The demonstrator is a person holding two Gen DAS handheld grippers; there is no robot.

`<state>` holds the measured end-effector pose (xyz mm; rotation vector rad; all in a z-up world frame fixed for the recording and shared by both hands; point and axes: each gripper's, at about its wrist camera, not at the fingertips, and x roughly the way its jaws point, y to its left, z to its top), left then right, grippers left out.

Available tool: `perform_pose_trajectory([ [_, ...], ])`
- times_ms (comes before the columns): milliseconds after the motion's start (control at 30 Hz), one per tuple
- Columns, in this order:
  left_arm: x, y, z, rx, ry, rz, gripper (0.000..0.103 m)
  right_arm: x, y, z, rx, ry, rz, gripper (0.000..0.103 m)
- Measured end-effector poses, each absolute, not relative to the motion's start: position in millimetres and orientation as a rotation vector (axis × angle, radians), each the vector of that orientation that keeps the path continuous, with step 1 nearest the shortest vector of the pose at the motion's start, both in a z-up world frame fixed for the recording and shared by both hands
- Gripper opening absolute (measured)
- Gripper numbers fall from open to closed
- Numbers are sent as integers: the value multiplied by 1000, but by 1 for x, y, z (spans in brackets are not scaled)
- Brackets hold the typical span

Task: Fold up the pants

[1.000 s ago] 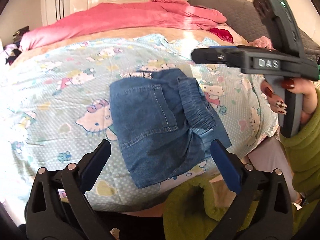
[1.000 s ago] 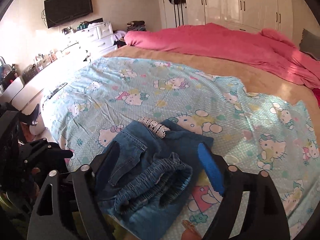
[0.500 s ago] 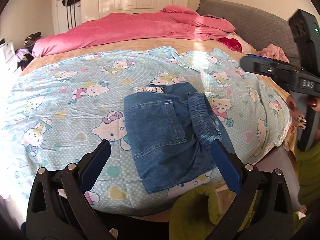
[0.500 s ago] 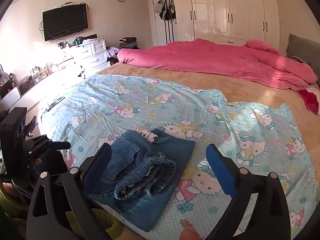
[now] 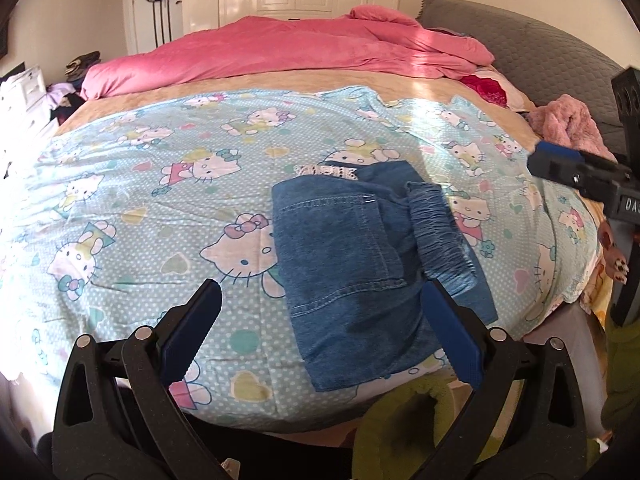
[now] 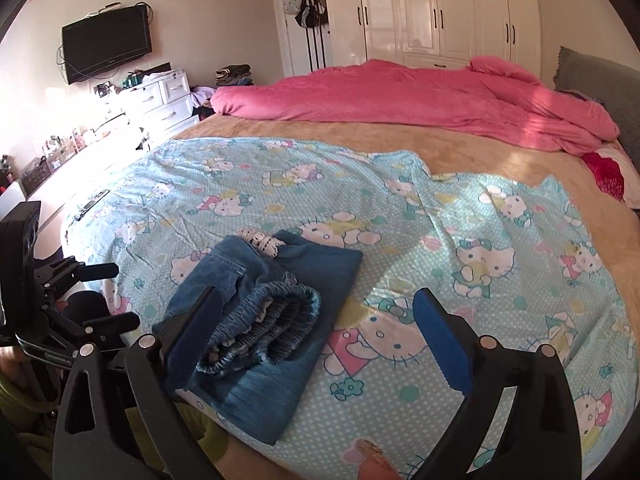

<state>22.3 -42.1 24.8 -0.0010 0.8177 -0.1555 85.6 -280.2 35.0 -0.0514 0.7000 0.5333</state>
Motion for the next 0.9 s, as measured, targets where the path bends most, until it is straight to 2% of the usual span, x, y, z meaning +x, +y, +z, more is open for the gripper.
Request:
perform_pose_trajectory([
  [433, 52, -18, 4, -110, 875, -135, 94, 106, -281, -15, 0, 869, 495, 95],
  [500, 58, -15, -1, -133, 885, -140, 94, 108, -280, -20, 13, 878, 491, 85],
  [567, 64, -12, -6, -159, 899, -143, 94, 110, -279, -26, 23, 896, 493, 68],
  [700, 73, -11, -13, -196, 917, -168, 94, 115, -276, -34, 52, 928, 508, 61],
  [767, 79, -14, -16, -181, 921, -166, 94, 117, -273, -38, 60, 941, 510, 53],
  [900, 90, -21, -22, -170, 941, -171, 94, 124, -268, -45, 72, 977, 529, 49],
])
